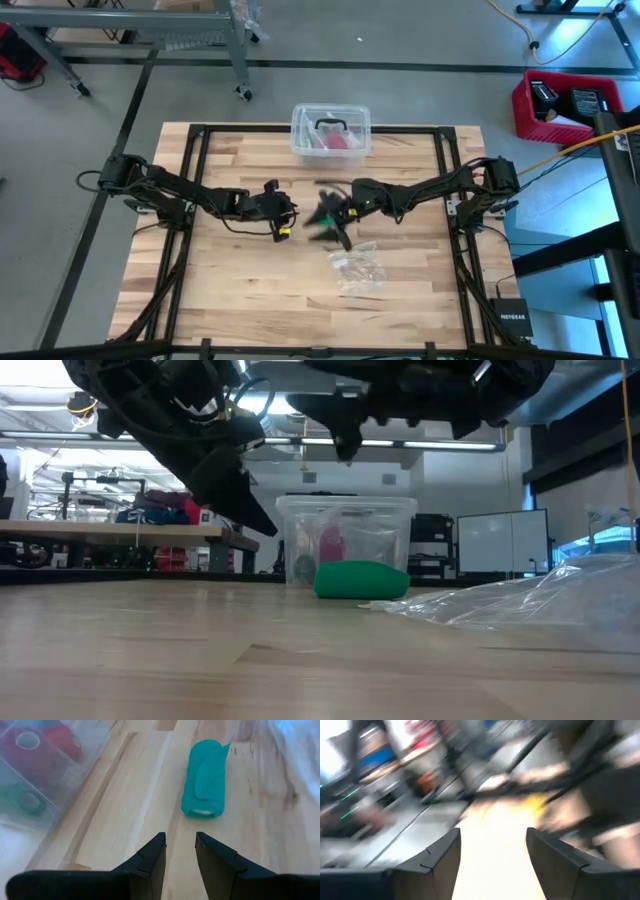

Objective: Roll bandage
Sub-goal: Put the rolled bandage into the transparent zip bag

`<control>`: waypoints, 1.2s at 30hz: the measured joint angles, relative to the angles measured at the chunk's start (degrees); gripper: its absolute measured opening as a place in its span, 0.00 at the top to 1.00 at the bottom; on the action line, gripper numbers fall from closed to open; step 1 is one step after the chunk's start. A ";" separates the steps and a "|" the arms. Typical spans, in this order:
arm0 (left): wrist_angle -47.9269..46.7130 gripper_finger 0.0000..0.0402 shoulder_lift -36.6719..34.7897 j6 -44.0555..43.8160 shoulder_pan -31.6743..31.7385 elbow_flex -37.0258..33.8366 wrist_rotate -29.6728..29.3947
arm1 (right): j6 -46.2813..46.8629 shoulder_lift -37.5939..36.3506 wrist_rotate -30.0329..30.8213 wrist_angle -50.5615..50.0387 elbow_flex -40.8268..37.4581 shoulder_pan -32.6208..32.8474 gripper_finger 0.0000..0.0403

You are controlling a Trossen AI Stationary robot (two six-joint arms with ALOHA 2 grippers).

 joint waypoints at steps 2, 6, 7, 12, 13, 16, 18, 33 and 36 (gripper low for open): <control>0.28 0.75 0.00 -4.51 -0.30 0.02 0.04 | -0.12 0.00 -8.02 -4.19 -0.02 1.13 0.44; 1.67 0.75 0.00 -12.75 -0.51 0.02 0.11 | -4.37 -0.04 -10.65 -20.75 0.04 5.07 0.44; 1.81 0.75 0.00 -14.71 -0.51 0.04 0.07 | -5.57 0.00 -8.16 -26.31 -0.02 6.42 0.44; 2.29 0.75 0.09 -20.97 -2.33 0.04 3.36 | -9.25 -0.81 11.09 -50.97 -0.04 12.89 0.44; 3.38 0.75 0.31 -21.05 -3.43 0.04 3.65 | -9.25 -1.18 14.29 -53.98 -0.14 14.26 0.44; 8.59 0.75 0.42 -20.89 -6.49 0.00 4.14 | -9.26 -2.22 20.33 -58.46 -0.73 17.42 0.44; 11.85 0.75 0.33 -20.50 -8.35 0.07 4.06 | -9.04 -2.36 22.88 -59.65 -1.80 18.95 0.44; 19.21 0.75 8.59 -30.25 -12.89 0.01 2.65 | -6.50 3.85 27.53 -34.42 -8.44 16.68 0.44; 21.41 0.75 12.71 -34.03 -12.73 0.04 2.31 | -7.07 6.22 27.80 -30.35 -8.33 16.78 0.44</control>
